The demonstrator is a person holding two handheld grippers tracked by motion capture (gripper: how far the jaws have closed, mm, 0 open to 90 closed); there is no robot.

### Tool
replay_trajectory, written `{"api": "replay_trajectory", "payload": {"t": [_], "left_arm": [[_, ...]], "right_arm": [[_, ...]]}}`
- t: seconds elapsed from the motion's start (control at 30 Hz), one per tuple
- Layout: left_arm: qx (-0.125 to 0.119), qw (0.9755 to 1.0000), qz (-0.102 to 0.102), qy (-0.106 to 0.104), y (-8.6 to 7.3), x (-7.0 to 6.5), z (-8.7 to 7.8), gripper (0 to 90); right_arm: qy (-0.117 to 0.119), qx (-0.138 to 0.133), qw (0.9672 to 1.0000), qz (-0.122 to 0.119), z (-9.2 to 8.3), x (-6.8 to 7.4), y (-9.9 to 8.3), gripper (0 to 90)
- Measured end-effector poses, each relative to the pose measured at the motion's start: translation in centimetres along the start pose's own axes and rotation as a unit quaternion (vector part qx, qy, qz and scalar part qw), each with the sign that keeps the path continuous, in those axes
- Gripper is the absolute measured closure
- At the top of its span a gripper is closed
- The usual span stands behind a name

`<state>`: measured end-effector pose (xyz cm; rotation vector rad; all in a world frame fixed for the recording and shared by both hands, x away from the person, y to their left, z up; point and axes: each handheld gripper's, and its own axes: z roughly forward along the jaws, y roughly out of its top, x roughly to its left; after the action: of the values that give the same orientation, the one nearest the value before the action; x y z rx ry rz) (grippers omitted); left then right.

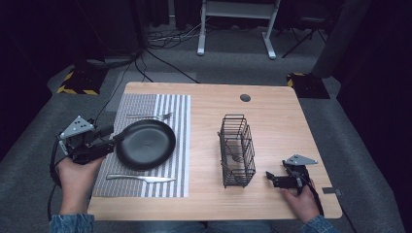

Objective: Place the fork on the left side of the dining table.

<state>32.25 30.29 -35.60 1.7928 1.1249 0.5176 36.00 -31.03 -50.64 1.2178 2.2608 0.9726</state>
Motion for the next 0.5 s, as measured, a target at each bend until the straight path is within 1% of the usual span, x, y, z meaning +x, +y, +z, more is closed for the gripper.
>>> {"api": "replay_trajectory", "payload": {"t": [0.03,0.07,0.1,0.13,0.17,0.23,0.27,0.3,0.33,0.37,0.4,0.47,0.5], "left_arm": [[0.010,0.9999,0.009,-0.002,-0.4,-0.4,0.1,49.3],[0.010,0.9999,0.009,-0.002,-0.4,-0.4,0.1,49.1],[0.019,0.9997,0.017,-0.002,-0.7,-0.9,0.2,49.0],[0.019,0.9997,0.017,-0.002,-0.7,-0.9,0.2,48.8],[0.025,0.9994,0.024,-0.006,-1.1,-1.3,0.1,48.6],[0.025,0.9993,0.026,-0.009,-1.4,-1.5,0.1,48.4],[0.022,0.9994,0.026,-0.011,-2.0,-1.8,0.1,48.0],[0.022,0.9994,0.026,-0.011,-2.0,-1.8,0.1,47.9],[0.018,0.9995,0.022,-0.015,-2.7,-1.9,0.1,47.7],[0.018,0.9995,0.022,-0.015,-2.7,-1.9,0.1,47.7],[0.017,0.9996,0.018,-0.015,-3.5,-1.8,0.0,47.7],[0.012,0.9998,0.011,-0.014,-4.4,-1.8,0.0,47.7],[0.012,0.9998,0.011,-0.014,-4.4,-1.8,0.0,47.7]], "right_arm": [[0.000,0.000,1.0000,0.000,0.0,0.0,0.0,11.9],[0.000,0.000,1.0000,0.000,0.0,0.0,0.0,11.8],[0.000,0.000,1.0000,0.000,0.0,0.0,0.0,11.8],[0.000,0.000,1.0000,0.000,0.0,0.0,0.0,11.8],[0.000,0.000,1.0000,0.000,0.0,0.0,0.0,11.8],[0.000,0.000,1.0000,0.000,0.0,0.0,0.0,11.8],[0.000,0.000,1.0000,0.000,0.0,0.0,0.0,11.8],[0.000,0.000,1.0000,0.000,0.0,0.0,0.0,11.8],[0.000,0.000,1.0000,0.000,0.0,0.0,0.0,11.8],[0.000,0.000,1.0000,0.000,0.0,0.0,0.0,11.8],[0.000,0.000,1.0000,0.000,0.0,0.0,0.0,11.9],[0.000,0.000,1.0000,0.000,0.0,0.0,0.0,11.9],[0.000,0.000,1.0000,0.000,0.0,0.0,0.0,11.9]]}}
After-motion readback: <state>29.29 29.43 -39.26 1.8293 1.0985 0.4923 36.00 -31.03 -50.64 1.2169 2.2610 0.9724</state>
